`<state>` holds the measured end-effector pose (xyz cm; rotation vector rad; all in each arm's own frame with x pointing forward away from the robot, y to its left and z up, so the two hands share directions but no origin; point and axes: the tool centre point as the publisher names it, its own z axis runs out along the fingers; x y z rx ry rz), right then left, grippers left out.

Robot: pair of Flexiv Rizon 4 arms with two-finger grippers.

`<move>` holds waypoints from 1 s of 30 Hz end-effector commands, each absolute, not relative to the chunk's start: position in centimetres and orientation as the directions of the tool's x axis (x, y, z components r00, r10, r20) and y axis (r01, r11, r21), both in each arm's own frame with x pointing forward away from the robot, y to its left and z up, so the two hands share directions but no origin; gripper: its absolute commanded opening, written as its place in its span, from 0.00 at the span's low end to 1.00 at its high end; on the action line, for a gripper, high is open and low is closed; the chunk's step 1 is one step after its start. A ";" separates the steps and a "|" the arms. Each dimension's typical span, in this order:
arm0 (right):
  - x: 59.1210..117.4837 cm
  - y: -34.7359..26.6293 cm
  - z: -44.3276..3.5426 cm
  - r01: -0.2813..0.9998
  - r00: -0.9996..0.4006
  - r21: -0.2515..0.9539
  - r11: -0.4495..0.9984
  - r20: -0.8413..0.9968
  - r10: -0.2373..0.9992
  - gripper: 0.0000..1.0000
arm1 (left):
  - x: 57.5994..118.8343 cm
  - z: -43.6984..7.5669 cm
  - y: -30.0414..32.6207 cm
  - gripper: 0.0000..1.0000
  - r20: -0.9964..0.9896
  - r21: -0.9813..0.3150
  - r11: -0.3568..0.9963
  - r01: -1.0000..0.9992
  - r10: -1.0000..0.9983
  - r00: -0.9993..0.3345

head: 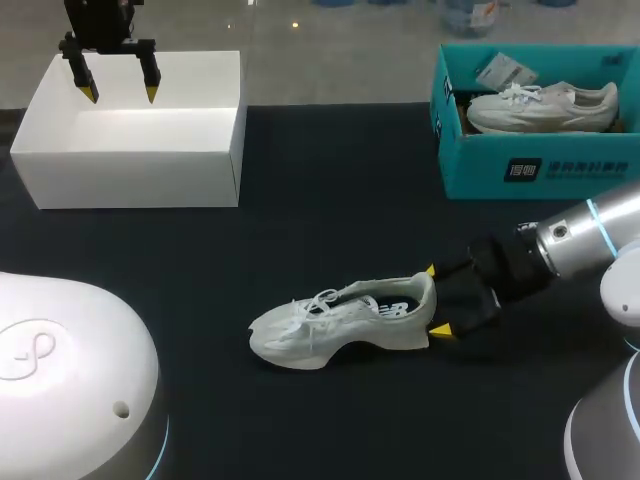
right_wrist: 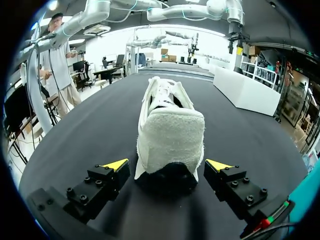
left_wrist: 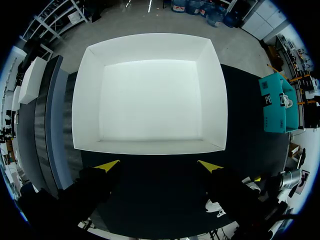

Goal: Take the shoe out of the shoebox, open the shoe tongue, remove and reinsert the insole, then place the shoe into the shoebox

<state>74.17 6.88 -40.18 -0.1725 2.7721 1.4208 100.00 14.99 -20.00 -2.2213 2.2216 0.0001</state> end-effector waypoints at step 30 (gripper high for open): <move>74.5 10.5 -42.9 -0.049 -0.997 0.819 0.571 -0.070 0.014 0.00 | 100.0 -20.0 15.0 1.00 0.000 0.000 0.000 -1.000 -1.000 0.000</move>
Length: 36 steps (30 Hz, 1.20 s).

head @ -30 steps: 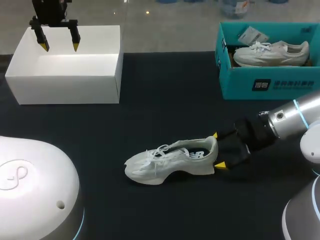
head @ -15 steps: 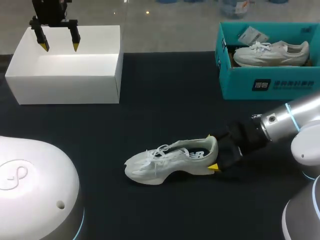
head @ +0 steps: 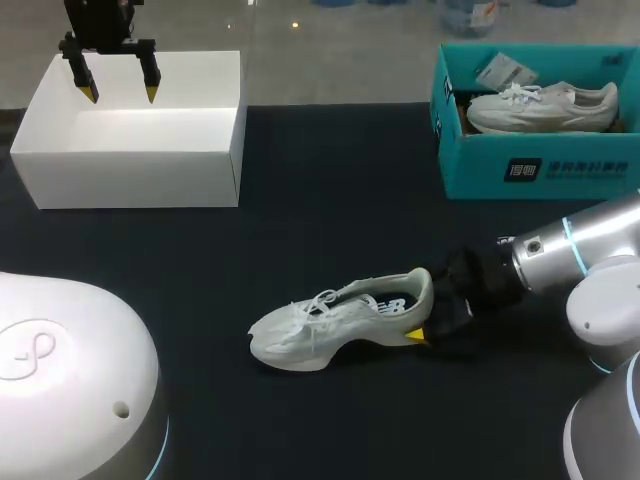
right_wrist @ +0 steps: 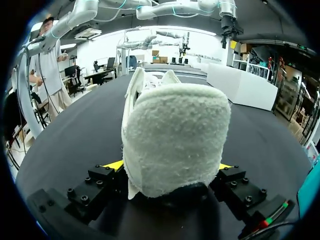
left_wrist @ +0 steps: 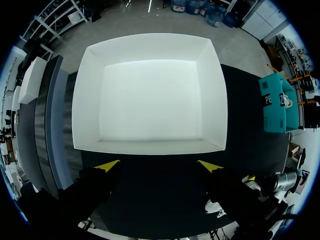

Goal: Take the shoe out of the shoebox, open the shoe tongue, remove and reinsert the insole, then place the shoe into the shoebox

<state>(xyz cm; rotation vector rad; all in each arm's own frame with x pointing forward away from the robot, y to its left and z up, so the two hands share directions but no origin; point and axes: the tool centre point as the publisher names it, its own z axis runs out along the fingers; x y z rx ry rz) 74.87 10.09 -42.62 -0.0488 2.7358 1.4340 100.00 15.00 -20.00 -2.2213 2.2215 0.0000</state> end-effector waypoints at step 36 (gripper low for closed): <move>74.1 10.0 -43.0 -0.006 -0.992 0.818 0.575 -0.076 0.097 0.00 | 100.0 -20.0 15.0 1.00 0.000 0.000 0.000 -1.000 -1.000 0.000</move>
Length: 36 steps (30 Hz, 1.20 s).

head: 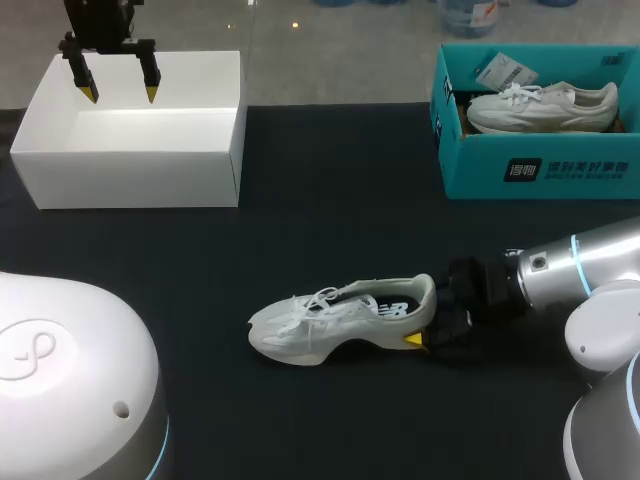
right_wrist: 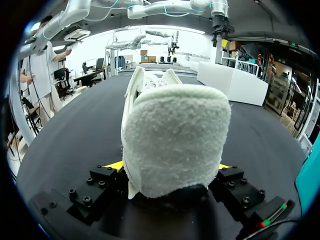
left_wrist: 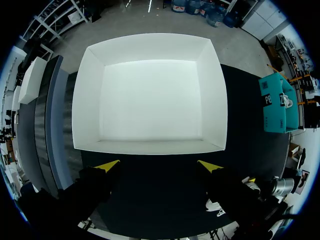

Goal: Take the shoe out of the shoebox, open the shoe tongue, remove and reinsert the insole, then place the shoe into the shoebox

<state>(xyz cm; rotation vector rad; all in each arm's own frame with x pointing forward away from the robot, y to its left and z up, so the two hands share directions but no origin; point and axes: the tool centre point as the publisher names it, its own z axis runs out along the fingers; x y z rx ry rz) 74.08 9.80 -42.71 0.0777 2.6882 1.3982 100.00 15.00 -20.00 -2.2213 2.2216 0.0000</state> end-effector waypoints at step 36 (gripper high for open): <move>74.1 10.0 -43.0 -0.006 -0.992 0.818 0.575 -0.076 0.097 0.00 | 89.5 -20.2 10.9 1.00 -0.012 -0.057 -0.212 -0.976 -0.977 0.213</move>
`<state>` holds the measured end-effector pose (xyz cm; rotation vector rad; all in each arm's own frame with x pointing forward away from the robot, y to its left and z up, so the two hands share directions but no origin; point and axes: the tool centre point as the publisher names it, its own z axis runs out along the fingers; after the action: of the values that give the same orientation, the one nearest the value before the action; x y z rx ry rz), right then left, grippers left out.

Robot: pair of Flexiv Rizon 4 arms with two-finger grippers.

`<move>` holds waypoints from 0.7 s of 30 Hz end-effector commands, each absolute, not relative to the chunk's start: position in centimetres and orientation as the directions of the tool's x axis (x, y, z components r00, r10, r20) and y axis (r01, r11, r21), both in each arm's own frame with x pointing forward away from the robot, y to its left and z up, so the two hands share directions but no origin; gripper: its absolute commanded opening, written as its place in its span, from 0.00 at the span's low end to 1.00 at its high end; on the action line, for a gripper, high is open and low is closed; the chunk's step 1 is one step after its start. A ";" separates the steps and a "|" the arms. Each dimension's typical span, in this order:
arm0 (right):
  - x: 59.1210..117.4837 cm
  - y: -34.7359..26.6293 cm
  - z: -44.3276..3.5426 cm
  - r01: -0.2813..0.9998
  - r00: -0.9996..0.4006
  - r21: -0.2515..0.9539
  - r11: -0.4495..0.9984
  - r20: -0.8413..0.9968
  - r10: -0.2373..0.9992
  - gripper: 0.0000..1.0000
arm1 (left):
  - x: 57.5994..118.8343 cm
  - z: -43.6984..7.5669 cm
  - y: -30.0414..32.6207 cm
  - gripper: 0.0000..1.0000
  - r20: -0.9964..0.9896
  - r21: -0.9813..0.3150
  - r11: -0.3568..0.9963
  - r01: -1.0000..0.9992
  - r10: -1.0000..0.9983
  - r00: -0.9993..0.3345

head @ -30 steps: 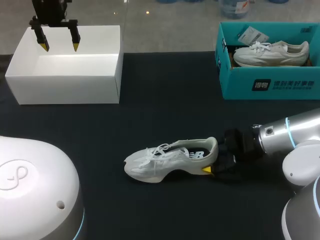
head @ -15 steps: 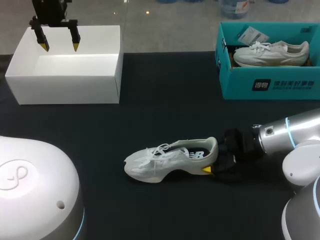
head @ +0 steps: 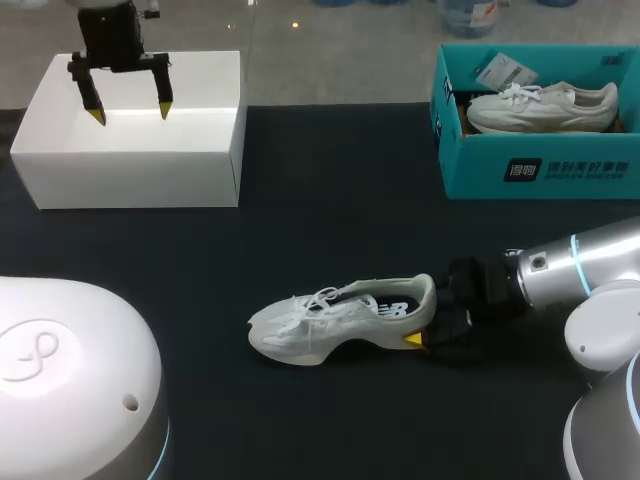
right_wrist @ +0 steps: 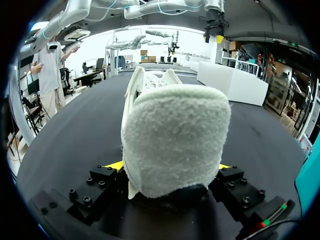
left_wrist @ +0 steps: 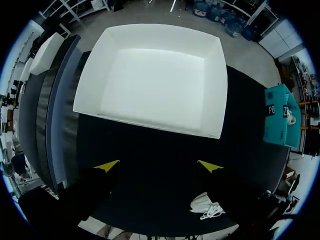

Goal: Take the shoe out of the shoebox, open the shoe tongue, remove and reinsert the insole, then place the shoe into the shoebox

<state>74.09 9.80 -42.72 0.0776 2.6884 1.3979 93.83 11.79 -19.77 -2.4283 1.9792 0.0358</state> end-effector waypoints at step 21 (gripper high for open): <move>74.1 10.0 -43.0 -0.006 -0.992 0.818 0.575 -0.076 0.097 0.00 | 79.6 -22.7 6.1 1.00 -0.031 0.034 -0.149 -0.988 -0.989 0.148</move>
<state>74.09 9.80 -42.73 0.0776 2.6885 1.3978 80.03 5.88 -22.72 -2.3932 2.0607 0.1016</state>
